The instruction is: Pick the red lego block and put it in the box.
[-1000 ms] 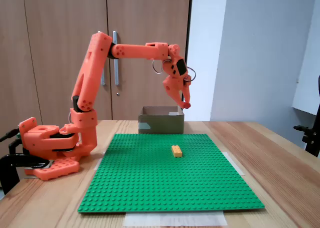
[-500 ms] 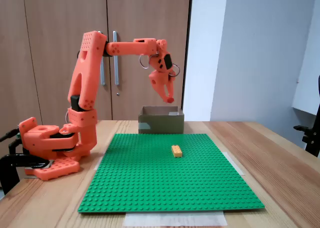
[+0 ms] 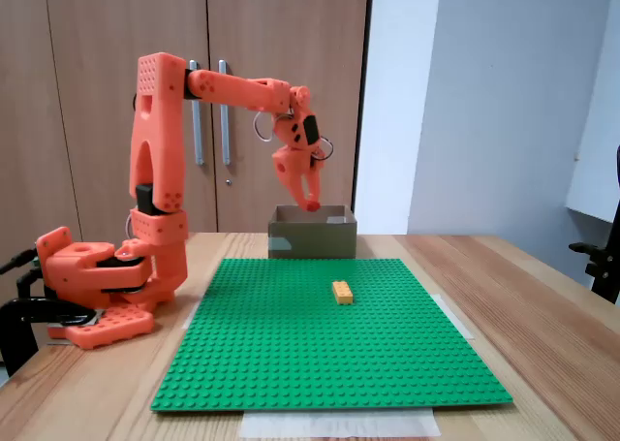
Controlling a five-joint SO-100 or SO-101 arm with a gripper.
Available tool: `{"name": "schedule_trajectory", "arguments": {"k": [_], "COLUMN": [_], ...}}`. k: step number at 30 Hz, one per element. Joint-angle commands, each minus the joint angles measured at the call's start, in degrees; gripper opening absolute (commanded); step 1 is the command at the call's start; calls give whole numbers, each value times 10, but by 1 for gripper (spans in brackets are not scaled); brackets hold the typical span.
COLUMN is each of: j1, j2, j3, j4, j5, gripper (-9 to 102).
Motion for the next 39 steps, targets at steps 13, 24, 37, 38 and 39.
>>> {"name": "schedule_trajectory", "arguments": {"k": [13,24,37,38,39], "j1": [4,4,8,8,8], "j2": [36,-47,-83,-83,-84], "j3": [69,40,17,16,16], "j4": [-90,-124,-143,-144,-145], "j5": [-9,0,-6,-7,-8], "gripper": [-1,-1,-1,-1,-1]}}
